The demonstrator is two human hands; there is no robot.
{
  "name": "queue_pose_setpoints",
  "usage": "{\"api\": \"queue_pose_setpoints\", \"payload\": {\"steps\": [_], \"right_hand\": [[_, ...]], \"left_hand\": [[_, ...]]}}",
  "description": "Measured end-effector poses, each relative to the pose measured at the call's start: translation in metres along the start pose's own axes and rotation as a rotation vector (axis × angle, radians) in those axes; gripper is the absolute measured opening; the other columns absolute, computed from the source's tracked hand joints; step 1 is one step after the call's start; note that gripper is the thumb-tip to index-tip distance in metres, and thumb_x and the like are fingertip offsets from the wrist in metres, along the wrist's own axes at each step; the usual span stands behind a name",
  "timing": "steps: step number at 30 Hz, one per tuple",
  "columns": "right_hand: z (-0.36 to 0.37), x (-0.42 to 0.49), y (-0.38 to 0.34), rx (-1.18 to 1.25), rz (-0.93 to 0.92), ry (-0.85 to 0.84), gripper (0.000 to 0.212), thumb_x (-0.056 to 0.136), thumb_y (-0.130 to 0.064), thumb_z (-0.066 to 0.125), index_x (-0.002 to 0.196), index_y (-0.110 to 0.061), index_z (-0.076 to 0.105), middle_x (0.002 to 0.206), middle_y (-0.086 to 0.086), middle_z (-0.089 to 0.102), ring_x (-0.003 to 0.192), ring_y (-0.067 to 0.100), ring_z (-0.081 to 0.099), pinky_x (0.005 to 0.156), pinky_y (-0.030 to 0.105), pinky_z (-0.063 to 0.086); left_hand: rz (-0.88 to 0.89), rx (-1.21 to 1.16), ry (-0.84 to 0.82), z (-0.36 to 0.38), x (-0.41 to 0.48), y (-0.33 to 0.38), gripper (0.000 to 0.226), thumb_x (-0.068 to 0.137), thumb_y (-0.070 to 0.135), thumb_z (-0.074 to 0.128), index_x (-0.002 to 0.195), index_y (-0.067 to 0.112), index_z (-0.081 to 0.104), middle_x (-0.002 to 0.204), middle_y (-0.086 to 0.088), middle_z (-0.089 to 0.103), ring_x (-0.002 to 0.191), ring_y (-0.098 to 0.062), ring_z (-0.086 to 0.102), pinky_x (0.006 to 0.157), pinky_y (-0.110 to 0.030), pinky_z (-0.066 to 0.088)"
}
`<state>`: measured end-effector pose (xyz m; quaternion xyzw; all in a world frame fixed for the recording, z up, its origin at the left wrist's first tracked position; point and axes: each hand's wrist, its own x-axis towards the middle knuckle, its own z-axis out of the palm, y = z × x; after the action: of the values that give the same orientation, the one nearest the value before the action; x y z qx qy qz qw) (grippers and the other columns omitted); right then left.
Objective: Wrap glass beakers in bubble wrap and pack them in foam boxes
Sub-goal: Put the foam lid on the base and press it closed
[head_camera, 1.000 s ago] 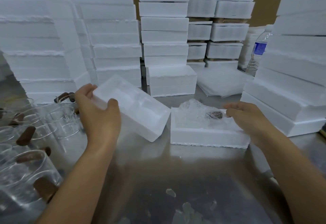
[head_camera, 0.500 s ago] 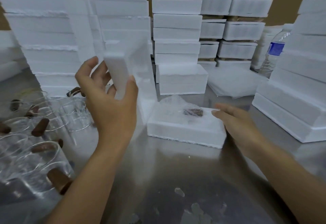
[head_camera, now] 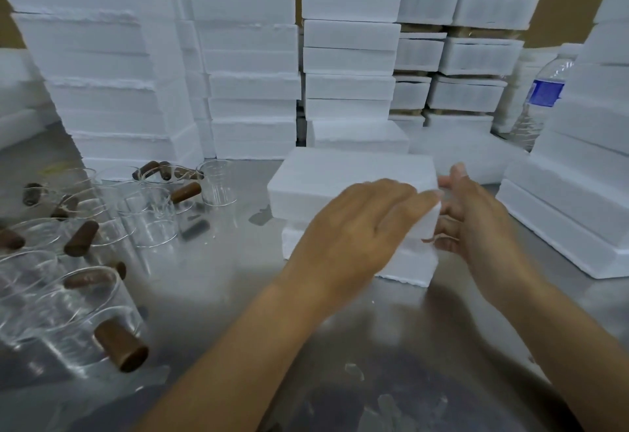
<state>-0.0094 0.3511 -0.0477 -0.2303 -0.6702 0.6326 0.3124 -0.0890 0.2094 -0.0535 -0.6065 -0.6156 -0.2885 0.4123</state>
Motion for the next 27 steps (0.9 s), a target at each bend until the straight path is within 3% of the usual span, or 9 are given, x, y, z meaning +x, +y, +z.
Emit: {"api": "queue_pose_setpoints", "payload": {"steps": [2,6,9,13,16,18,20,22,27], "right_hand": [[-0.004,0.002,0.000,-0.027,0.074,-0.077,0.059,0.077,-0.062,0.054,0.114,-0.017,0.058,0.087,0.008,0.068,0.069,0.018,0.060,0.064,0.030,0.041],[-0.009,0.005,0.004,-0.027,0.101,-0.088,0.039,0.080,-0.042,0.063,0.110,-0.018,0.063,0.086,0.001,0.069,0.080,0.023,0.057,0.070,0.034,0.039],[-0.011,0.009,0.005,0.016,0.098,-0.014,0.029,0.080,-0.040,0.066,0.100,-0.019,0.065,0.083,-0.001,0.072,0.081,0.023,0.058,0.075,0.038,0.042],[-0.011,0.009,0.006,0.044,0.080,-0.008,0.028,0.081,-0.039,0.065,0.101,-0.019,0.064,0.083,-0.005,0.074,0.078,0.016,0.065,0.071,0.031,0.051],[-0.009,0.009,0.006,0.065,0.088,-0.028,0.032,0.083,-0.038,0.064,0.106,-0.016,0.063,0.091,-0.001,0.074,0.078,0.015,0.068,0.068,0.028,0.052],[-0.008,0.009,0.006,0.056,0.096,-0.024,0.034,0.084,-0.037,0.063,0.109,-0.014,0.063,0.097,0.003,0.073,0.084,0.019,0.068,0.074,0.032,0.054],[-0.007,0.008,0.006,0.029,0.098,-0.025,0.032,0.085,-0.037,0.062,0.107,-0.015,0.063,0.100,0.008,0.072,0.087,0.023,0.065,0.080,0.036,0.054],[-0.006,0.008,0.006,-0.013,0.092,-0.014,0.033,0.084,-0.040,0.063,0.106,-0.016,0.064,0.101,0.012,0.071,0.086,0.025,0.063,0.083,0.041,0.054],[-0.005,0.005,0.006,-0.084,0.086,-0.026,0.033,0.082,-0.047,0.060,0.092,-0.016,0.061,0.059,0.001,0.053,0.047,0.012,0.042,0.058,0.031,0.040]], "left_hand": [[0.050,0.015,-0.025,0.002,-0.001,0.000,0.037,0.082,-0.010,0.057,0.117,0.000,0.064,0.104,-0.017,0.068,0.095,-0.031,0.066,0.083,-0.044,0.052],[-0.038,-0.041,-0.085,0.002,-0.004,-0.004,0.061,0.072,0.003,0.077,0.127,0.007,0.052,0.113,-0.014,0.065,0.110,-0.023,0.054,0.104,-0.041,0.033],[-0.358,-0.166,0.104,-0.012,-0.003,-0.017,0.042,0.085,0.020,0.064,0.124,0.008,0.054,0.118,-0.002,0.061,0.114,-0.013,0.047,0.109,-0.032,0.028],[-0.913,-0.416,0.319,-0.023,-0.008,-0.036,0.021,0.089,0.013,0.057,0.102,0.029,0.057,0.106,0.016,0.061,0.103,0.000,0.055,0.088,-0.005,0.035],[-1.247,-0.687,0.337,-0.020,-0.009,-0.045,0.027,0.088,0.007,0.058,0.090,0.033,0.061,0.096,0.015,0.063,0.090,-0.001,0.058,0.080,-0.016,0.040],[-1.389,-0.855,0.306,-0.018,-0.010,-0.047,0.023,0.088,0.011,0.058,0.088,0.033,0.066,0.101,0.009,0.066,0.092,-0.008,0.059,0.086,-0.024,0.044],[-1.447,-0.919,0.293,-0.018,-0.010,-0.049,0.021,0.088,0.014,0.058,0.089,0.033,0.069,0.107,0.004,0.068,0.100,-0.015,0.061,0.096,-0.031,0.045],[-1.450,-0.902,0.287,-0.018,-0.011,-0.051,0.021,0.088,0.015,0.058,0.089,0.033,0.069,0.103,0.007,0.068,0.098,-0.013,0.062,0.094,-0.029,0.047],[-1.405,-0.851,0.269,-0.013,-0.015,-0.055,0.020,0.088,0.017,0.060,0.091,0.036,0.067,0.089,0.014,0.065,0.075,0.000,0.059,0.073,-0.015,0.045]]}}
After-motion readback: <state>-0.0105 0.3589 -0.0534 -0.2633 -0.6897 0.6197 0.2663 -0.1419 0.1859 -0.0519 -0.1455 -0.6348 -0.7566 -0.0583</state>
